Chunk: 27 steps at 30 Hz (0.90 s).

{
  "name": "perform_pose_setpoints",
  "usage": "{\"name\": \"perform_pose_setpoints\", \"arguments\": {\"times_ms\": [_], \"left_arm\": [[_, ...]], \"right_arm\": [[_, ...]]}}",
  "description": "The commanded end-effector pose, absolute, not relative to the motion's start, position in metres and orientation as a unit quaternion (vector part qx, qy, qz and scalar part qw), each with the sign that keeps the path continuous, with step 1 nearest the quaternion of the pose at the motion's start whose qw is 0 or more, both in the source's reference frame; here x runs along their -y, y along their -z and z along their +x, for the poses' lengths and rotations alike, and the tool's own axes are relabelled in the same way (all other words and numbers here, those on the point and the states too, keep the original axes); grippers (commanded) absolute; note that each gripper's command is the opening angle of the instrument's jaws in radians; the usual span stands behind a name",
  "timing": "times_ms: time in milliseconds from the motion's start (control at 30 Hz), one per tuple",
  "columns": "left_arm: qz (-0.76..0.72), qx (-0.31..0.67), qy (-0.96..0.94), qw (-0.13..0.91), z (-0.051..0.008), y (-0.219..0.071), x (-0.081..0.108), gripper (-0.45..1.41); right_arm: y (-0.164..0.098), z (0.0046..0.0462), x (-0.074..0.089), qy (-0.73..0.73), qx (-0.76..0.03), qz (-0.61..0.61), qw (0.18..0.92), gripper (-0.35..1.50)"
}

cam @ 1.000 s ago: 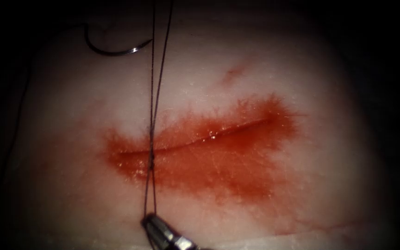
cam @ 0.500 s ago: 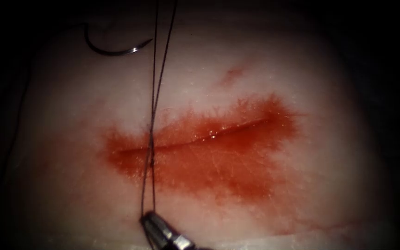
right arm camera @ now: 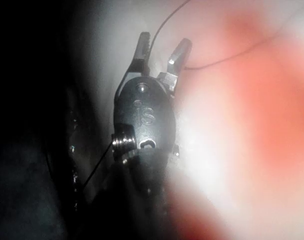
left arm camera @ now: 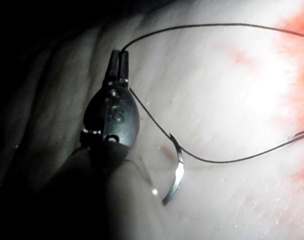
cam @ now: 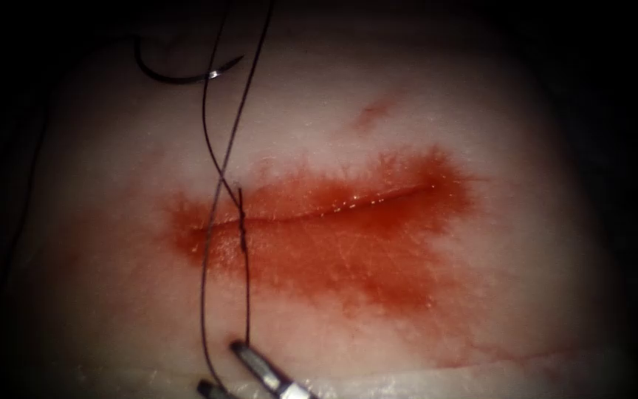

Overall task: Wound Closure
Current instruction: Wrap suture clockwise once around right grasper

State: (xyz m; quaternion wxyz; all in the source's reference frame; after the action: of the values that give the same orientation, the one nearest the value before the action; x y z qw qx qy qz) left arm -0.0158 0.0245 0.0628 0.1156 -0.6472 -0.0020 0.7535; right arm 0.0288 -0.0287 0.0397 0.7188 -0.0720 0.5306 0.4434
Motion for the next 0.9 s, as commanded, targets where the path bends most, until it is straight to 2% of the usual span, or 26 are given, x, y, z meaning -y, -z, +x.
{"name": "perform_pose_setpoints", "arguments": {"times_ms": [33, 167, 333, 433, 467, 533, 600, 667, 733, 800, 900], "left_arm": [[-0.656, 0.015, -0.747, 0.106, -0.016, -0.063, -0.024, -0.45], [-0.692, 0.073, -0.714, 0.081, -0.0135, -0.059, -0.02, -0.45], [-0.714, 0.094, -0.689, 0.082, -0.0113, -0.055, -0.017, -0.45], [-0.724, 0.1, -0.678, 0.081, -0.0105, -0.054, -0.015, -0.45], [-0.725, 0.104, -0.676, 0.081, -0.0103, -0.053, -0.015, -0.45], [-0.728, 0.111, -0.672, 0.079, -0.0101, -0.052, -0.013, -0.45], [-0.73, 0.117, -0.669, 0.076, -0.0099, -0.051, -0.012, -0.45], [-0.732, 0.12, -0.667, 0.073, -0.0099, -0.05, -0.011, -0.45], [-0.732, 0.125, -0.666, 0.068, -0.0098, -0.049, -0.01, -0.45], [-0.731, 0.13, -0.667, 0.065, -0.0098, -0.049, -0.01, -0.45], [-0.729, 0.138, -0.668, 0.059, -0.0096, -0.048, -0.009, -0.45]], "right_arm": [[-0.04, 0.0292, 0.029, -0.44, -0.53, -0.074, 0.721, 1.22], [-0.04, 0.0284, 0.028, -0.421, -0.538, -0.073, 0.727, 1.33], [-0.04, 0.0272, 0.027, -0.388, -0.547, -0.06, 0.739, 1.28], [-0.04, 0.0267, 0.025, -0.343, -0.531, -0.063, 0.773, 1.25], [-0.04, 0.0266, 0.025, -0.326, -0.525, -0.063, 0.784, 1.22], [-0.039, 0.0264, 0.024, -0.303, -0.518, -0.061, 0.797, 1.03], [-0.039, 0.0262, 0.022, -0.287, -0.515, -0.055, 0.806, 0.66], [-0.039, 0.0262, 0.021, -0.26, -0.507, -0.064, 0.819, 0.63], [-0.039, 0.0262, 0.02, -0.236, -0.492, -0.058, 0.836, 0.71], [-0.039, 0.0263, 0.02, -0.213, -0.467, -0.028, 0.857, 1.12], [-0.039, 0.026, 0.019, -0.181, -0.435, 0.013, 0.882, 1.47]]}}
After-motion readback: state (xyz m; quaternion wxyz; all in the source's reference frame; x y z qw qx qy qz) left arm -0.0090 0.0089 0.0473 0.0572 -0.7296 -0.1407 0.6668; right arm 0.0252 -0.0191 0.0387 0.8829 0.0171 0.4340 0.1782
